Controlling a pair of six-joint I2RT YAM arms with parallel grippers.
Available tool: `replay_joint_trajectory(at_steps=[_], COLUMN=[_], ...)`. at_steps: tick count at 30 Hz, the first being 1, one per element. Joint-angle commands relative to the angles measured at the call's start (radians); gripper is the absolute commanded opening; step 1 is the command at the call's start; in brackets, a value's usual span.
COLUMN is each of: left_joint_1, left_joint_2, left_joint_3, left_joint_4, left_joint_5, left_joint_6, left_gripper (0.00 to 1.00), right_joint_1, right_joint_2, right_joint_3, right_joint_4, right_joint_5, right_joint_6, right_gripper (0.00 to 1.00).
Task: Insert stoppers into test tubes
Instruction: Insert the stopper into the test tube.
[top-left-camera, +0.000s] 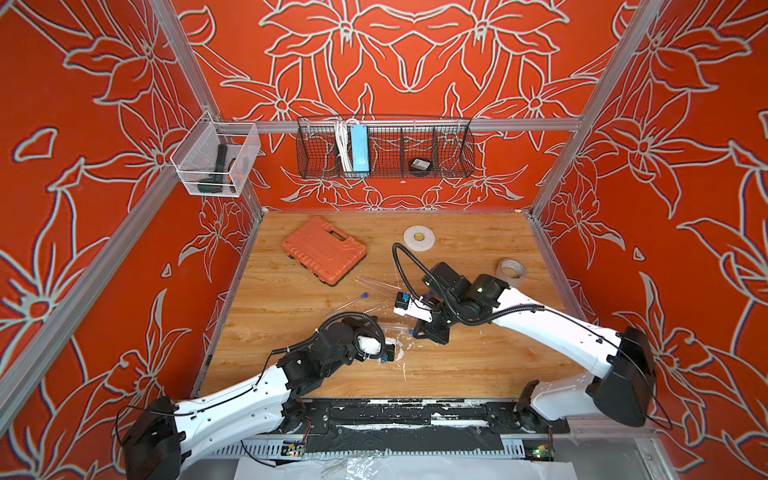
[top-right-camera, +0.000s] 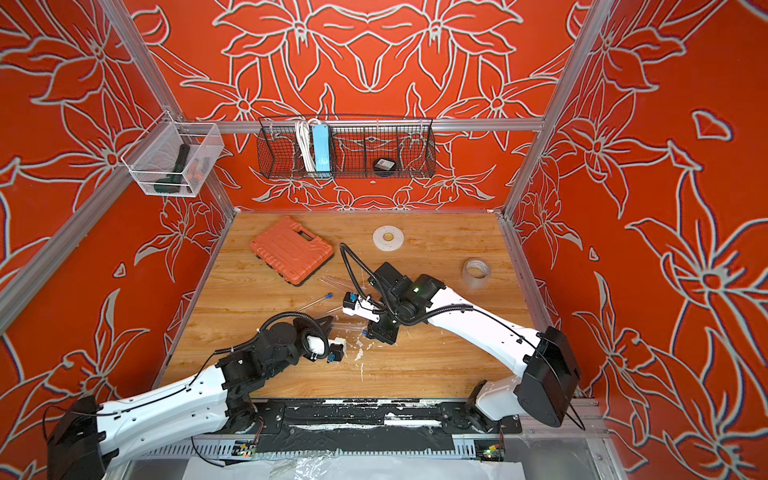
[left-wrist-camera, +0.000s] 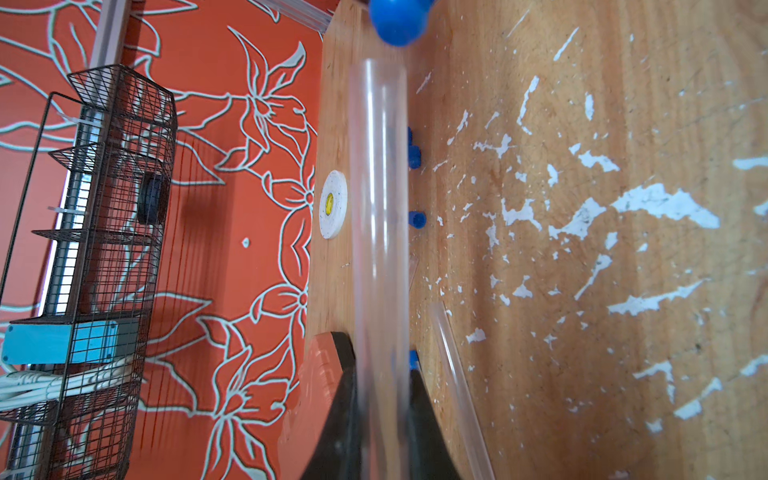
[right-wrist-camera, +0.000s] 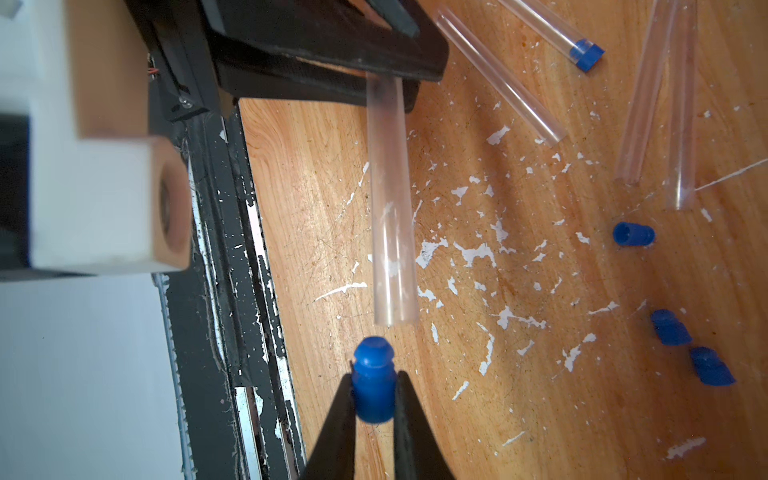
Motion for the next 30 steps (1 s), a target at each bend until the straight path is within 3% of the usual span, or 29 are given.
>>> replay_joint_trajectory(at_steps=[1,30], left_joint_1=[-0.007,-0.045], left_joint_2=[-0.001,-0.037], left_joint_3=[0.008,-0.009], left_joint_4=[0.011,0.005], left_joint_5=[-0.021,0.058], left_joint_6=[0.014,0.061], left_gripper=[0.00,0.00], right_joint_1=[0.007,0.026], right_joint_2=[-0.001,0.069], right_joint_3=[0.041,0.107], right_joint_4=[-0.030,-0.042], right_joint_5=[0.026,-0.006], right_joint_6=[-0.012,-0.035], right_gripper=[0.10,0.10])
